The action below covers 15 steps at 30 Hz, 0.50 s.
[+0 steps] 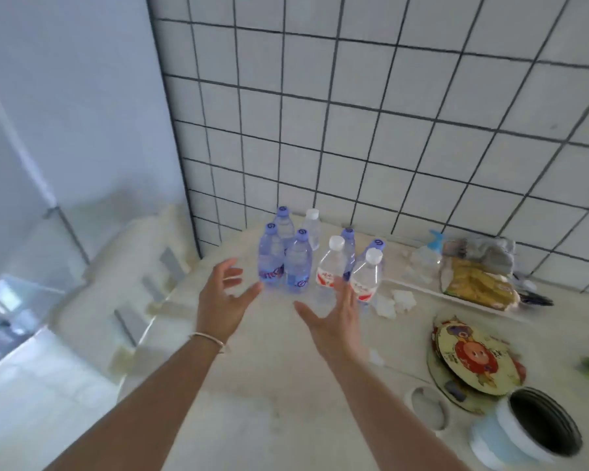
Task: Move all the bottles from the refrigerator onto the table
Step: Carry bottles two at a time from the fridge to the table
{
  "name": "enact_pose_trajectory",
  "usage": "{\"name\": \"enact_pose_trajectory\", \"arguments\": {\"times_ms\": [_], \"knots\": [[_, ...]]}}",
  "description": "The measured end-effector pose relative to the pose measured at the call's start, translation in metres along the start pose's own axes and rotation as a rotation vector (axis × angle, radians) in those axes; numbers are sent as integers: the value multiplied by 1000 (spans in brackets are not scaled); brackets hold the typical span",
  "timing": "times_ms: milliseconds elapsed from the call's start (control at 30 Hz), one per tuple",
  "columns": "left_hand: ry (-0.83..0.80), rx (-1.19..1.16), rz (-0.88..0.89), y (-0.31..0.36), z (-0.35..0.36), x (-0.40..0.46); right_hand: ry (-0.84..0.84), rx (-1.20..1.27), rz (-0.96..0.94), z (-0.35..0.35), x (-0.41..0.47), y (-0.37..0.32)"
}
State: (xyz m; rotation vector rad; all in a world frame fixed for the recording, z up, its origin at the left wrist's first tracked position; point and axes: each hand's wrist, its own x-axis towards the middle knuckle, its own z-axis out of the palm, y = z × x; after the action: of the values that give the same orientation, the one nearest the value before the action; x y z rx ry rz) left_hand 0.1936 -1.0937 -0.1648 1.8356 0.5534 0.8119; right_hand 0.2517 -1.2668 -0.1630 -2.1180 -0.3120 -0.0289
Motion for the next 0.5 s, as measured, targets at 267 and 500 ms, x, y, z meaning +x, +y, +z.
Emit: {"name": "enact_pose_trajectory", "arguments": {"times_ms": [267,500], "knots": [[325,101,-65,28,-161,-126,-399,77,-235,48,-132,-80],[635,262,-15,34,-308,-228,-589,144,-574,98,-260,-168]]}}
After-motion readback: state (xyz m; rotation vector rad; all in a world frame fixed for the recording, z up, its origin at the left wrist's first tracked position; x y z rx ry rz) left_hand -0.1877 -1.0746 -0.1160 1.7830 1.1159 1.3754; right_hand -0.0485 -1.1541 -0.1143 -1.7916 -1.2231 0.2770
